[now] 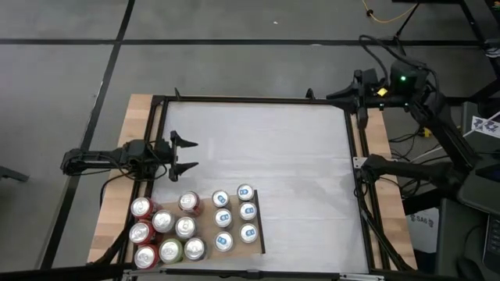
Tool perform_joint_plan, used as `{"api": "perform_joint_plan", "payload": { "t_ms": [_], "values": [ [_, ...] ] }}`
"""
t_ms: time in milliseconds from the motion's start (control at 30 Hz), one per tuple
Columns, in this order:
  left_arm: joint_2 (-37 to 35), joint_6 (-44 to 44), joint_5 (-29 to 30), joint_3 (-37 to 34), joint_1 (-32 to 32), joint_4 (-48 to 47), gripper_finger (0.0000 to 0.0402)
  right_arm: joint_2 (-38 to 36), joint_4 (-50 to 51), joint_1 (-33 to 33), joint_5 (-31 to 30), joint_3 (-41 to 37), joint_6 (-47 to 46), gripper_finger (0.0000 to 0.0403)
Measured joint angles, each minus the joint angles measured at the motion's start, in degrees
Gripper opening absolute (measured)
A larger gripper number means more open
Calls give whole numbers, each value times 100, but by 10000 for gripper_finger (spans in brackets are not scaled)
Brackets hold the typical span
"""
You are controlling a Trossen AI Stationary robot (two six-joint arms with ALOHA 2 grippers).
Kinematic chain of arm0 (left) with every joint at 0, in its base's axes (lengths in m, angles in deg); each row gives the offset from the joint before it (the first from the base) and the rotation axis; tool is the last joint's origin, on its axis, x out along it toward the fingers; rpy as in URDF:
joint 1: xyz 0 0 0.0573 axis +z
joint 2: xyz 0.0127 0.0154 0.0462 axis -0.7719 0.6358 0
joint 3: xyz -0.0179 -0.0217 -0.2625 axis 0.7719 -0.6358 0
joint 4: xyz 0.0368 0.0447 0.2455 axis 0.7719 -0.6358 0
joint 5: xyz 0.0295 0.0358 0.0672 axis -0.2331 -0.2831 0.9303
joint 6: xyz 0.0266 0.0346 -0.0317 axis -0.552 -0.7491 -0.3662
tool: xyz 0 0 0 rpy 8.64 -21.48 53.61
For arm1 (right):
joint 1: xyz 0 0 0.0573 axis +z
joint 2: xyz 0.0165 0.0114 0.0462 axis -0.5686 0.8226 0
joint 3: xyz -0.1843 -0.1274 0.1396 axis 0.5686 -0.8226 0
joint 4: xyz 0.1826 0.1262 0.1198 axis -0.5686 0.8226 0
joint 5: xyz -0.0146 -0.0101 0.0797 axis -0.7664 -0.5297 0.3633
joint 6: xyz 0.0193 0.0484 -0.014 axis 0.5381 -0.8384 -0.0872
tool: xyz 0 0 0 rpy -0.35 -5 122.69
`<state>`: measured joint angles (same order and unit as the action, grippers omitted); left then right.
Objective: Place canned beverage on shelf
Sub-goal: Return to Home Position
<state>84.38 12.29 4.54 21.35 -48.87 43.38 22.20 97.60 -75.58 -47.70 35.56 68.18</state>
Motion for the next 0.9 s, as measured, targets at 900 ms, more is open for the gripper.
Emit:
{"api": "perform_joint_plan", "payload": {
  "t_ms": [900],
  "values": [
    [2,-10,-69,0,0,-21,347,-2948,-4605,5,11,-4863,-366,56]
  ]
}}
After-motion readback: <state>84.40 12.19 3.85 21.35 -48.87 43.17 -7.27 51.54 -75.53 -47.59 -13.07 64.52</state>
